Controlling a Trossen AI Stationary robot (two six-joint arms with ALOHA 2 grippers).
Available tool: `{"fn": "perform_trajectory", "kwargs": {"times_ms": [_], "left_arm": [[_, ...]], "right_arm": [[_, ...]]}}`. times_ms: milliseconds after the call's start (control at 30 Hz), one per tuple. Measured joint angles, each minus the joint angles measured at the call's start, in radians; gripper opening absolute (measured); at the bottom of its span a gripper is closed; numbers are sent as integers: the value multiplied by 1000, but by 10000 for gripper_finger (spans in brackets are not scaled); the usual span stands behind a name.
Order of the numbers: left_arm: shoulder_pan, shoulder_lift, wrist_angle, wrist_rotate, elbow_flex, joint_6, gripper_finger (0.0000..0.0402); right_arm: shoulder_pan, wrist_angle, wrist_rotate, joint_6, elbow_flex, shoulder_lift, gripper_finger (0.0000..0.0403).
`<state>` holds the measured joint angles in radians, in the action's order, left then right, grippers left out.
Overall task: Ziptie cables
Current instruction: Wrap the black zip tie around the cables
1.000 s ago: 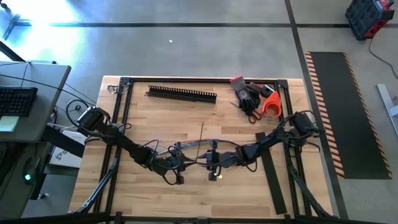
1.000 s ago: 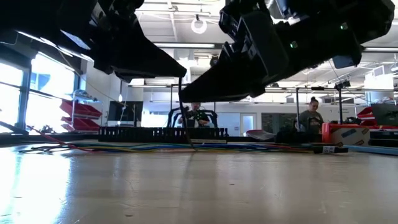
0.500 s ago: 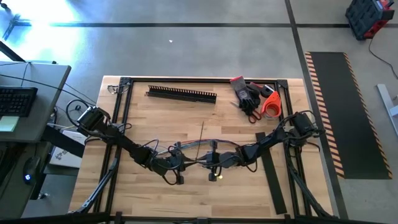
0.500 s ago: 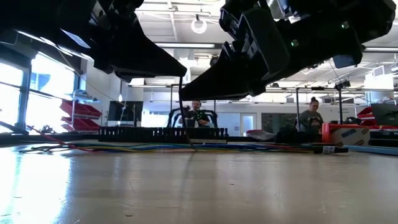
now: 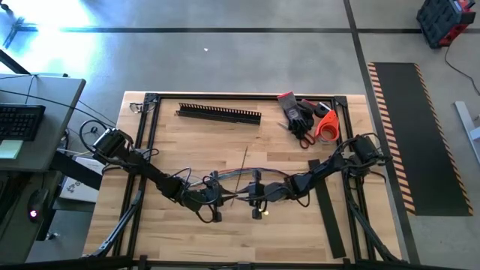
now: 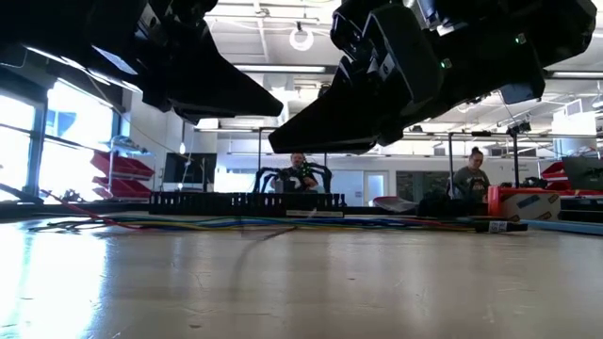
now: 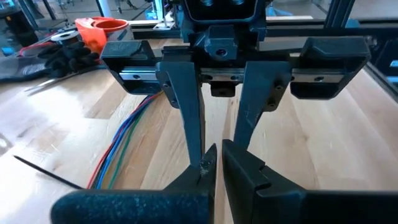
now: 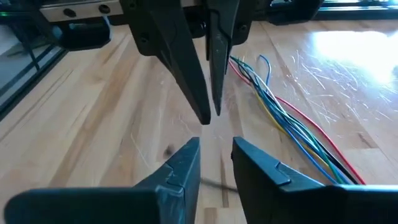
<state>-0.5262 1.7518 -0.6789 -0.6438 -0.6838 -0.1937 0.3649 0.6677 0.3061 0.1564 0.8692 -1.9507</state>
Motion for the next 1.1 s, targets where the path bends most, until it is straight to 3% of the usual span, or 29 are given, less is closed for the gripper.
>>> {"fn": "perform_trajectory", "kwargs": {"times_ms": [100, 167, 367, 500, 700, 867, 1033, 1100], "left_arm": [[-9, -24, 38, -9, 0, 32, 0], [-19, -66, 98, -27, 0, 39, 0], [-55, -231, 343, -81, 0, -23, 0], [-84, -264, 414, -106, 0, -80, 0], [-131, -245, 472, -129, 0, -177, 0], [-151, -219, 478, -151, 0, -223, 0], [-152, -167, 474, -151, 0, -246, 0], [-152, -139, 474, -148, 0, -247, 2]], "right_arm": [[2, -15, -11, -15, 0, 0, 78], [3, -24, -75, -39, 1, 0, 78], [7, -238, -158, -134, 117, -17, 107], [9, -294, -153, -210, 227, -116, 146], [9, -397, -18, -149, 356, -238, 164], [9, -400, -9, -111, 388, -261, 123], [11, -430, 3, -110, 387, -237, 28], [11, -443, 6, -97, 387, -215, 9]]}}
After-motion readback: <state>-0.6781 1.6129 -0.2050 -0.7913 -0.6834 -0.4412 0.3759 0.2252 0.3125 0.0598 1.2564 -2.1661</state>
